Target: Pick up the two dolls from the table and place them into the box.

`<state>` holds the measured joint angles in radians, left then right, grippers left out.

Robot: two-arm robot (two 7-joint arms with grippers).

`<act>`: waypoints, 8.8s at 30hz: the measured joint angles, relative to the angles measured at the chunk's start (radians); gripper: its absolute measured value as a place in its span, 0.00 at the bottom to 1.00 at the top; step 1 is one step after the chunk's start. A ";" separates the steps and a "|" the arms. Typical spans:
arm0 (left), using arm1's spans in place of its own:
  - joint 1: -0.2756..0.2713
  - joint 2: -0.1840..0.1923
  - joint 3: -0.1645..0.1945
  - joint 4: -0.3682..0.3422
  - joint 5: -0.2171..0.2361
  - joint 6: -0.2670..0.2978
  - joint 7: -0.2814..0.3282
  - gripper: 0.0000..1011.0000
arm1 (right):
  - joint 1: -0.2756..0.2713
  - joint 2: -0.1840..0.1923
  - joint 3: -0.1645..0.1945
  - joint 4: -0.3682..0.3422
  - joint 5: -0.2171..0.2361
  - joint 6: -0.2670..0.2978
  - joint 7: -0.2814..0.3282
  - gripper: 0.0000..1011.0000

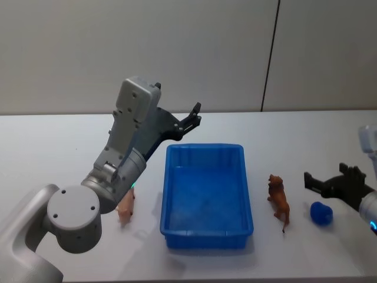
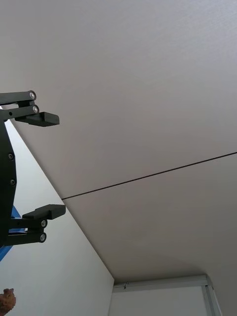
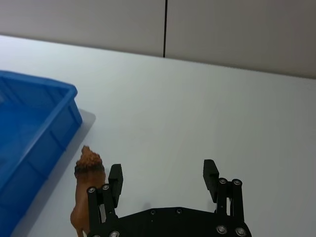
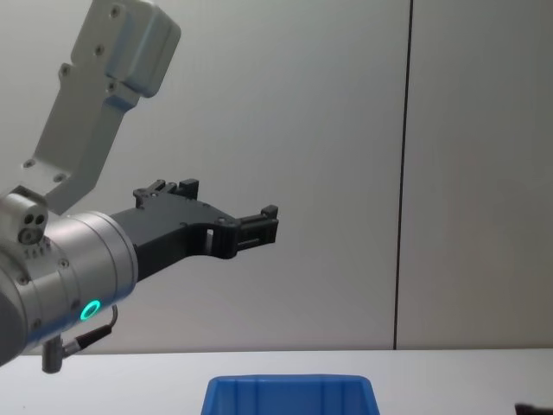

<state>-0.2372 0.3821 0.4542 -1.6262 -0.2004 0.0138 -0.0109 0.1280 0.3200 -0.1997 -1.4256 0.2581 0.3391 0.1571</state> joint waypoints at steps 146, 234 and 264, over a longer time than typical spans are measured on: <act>0.000 0.000 0.000 0.000 0.000 0.000 0.000 0.99 | 0.045 -0.087 -0.105 0.150 -0.098 -0.286 0.133 0.99; 0.000 0.000 0.000 0.000 0.000 0.000 0.000 0.99 | 0.002 -0.095 -0.115 0.109 -0.064 -0.309 0.079 0.26; 0.000 0.000 0.000 0.000 0.000 0.000 0.000 0.99 | 0.151 -0.177 -0.160 0.230 -0.130 -0.446 0.324 0.70</act>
<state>-0.2372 0.3821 0.4542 -1.6262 -0.2004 0.0138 -0.0109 0.2789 0.1426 -0.3601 -1.1958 0.1281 -0.1067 0.4809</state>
